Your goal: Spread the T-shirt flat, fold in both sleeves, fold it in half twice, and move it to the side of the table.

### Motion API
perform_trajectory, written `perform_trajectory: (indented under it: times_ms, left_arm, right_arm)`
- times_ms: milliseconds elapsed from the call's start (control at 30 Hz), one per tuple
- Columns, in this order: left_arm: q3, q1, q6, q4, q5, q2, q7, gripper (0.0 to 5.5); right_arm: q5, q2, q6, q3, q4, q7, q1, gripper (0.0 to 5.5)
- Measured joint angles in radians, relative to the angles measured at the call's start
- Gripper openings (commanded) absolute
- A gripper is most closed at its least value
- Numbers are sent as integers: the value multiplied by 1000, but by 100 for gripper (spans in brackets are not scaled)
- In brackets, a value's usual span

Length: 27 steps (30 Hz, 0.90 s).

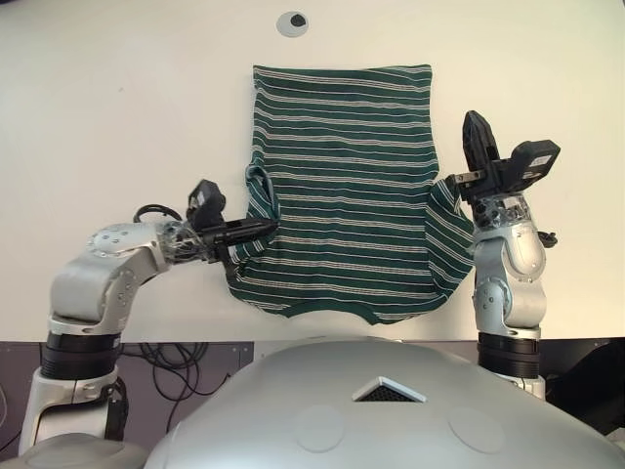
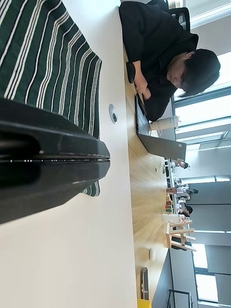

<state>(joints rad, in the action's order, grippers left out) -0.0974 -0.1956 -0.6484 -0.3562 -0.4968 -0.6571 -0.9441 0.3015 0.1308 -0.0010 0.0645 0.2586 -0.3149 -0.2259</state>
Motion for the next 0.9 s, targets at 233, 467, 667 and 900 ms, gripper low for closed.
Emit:
perform_trajectory:
  times_ms: [233,467,667,900]
  left_arm:
    - [-85,-14,64,16,95,8,61,82]
    - [-69,-85,63,-52,52,10,84,120]
    - [54,-69,112,-116,-125,129,103,120]
    - [95,-46,129,-148,-190,178,139,120]
  right_arm:
    - [62,7,144,16,150,14,-84,75]
    - [175,127,420,160,367,9,-414,186]
    - [205,193,507,231,345,-43,-513,215]
    - [179,205,510,237,263,-84,-499,215]
